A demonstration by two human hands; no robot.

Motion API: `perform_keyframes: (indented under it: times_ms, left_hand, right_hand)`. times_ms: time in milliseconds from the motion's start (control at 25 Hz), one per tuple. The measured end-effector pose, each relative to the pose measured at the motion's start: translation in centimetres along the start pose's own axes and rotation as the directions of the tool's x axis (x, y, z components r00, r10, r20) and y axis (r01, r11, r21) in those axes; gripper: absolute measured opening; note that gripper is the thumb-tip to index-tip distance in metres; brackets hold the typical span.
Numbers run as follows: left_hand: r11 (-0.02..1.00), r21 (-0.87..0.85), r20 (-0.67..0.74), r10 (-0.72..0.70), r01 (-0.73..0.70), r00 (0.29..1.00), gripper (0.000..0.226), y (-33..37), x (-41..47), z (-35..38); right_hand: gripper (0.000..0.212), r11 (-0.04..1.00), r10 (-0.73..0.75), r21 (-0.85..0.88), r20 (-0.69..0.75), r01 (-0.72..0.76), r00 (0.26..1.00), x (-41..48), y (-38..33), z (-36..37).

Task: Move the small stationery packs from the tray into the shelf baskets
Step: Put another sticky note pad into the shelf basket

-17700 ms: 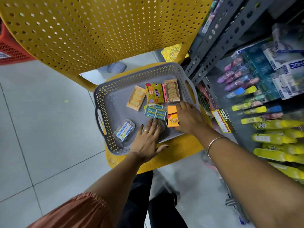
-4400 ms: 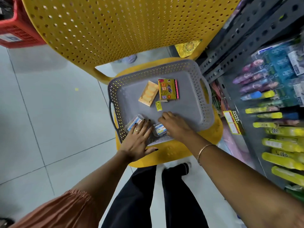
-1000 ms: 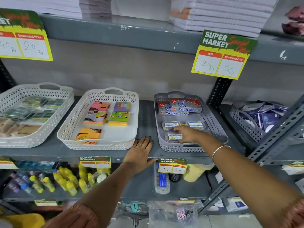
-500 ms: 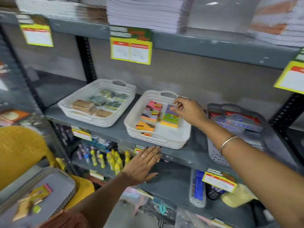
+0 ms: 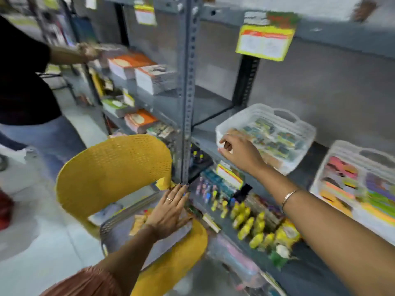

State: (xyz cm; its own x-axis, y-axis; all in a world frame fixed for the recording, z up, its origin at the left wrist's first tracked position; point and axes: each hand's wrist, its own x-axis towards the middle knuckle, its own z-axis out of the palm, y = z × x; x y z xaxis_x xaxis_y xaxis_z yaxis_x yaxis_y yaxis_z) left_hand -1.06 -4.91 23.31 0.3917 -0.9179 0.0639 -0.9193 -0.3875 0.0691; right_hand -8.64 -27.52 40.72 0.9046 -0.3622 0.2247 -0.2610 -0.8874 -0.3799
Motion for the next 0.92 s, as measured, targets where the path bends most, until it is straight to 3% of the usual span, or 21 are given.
perform_keyframes:
  times_ms: [160, 320, 600, 760, 920]
  left_hand:
    - [0.985, -0.067, 0.048, -0.155, 0.158, 0.987, 0.072, -7.2, -2.9, 3.5]
    - [0.951, -0.117, 0.105, -0.276, 0.287, 0.955, 0.076, -10.6, -5.3, 8.5]
    - [0.909, -0.183, 0.249, -0.325, 0.374, 0.912, 0.082, -9.0, -9.7, 20.6]
    - [0.873, -0.196, 0.311, -0.377, 0.447, 0.872, 0.082, -6.9, -10.2, 26.1]
    - [0.857, -0.196, 0.313, -0.405, 0.476, 0.859, 0.085, -5.9, -10.4, 28.5]
  right_hand:
    - [0.023, 0.998, -0.063, 0.034, 0.134, 0.059, 0.989, 4.8, -4.6, 9.0]
    - [0.025, 0.994, -0.111, 0.020, 0.345, 0.111, 0.932, 6.7, -5.3, 19.3]
    - [0.044, 0.985, -0.122, -0.003, 0.689, 0.171, 0.715, 4.8, -2.2, 37.6]
    - [0.054, 0.958, -0.154, -0.056, 0.726, 0.280, 0.670, 3.5, -0.2, 45.6]
    - [0.079, 0.928, -0.221, -0.037, 0.746, 0.371, 0.628, 3.9, 0.6, 50.6]
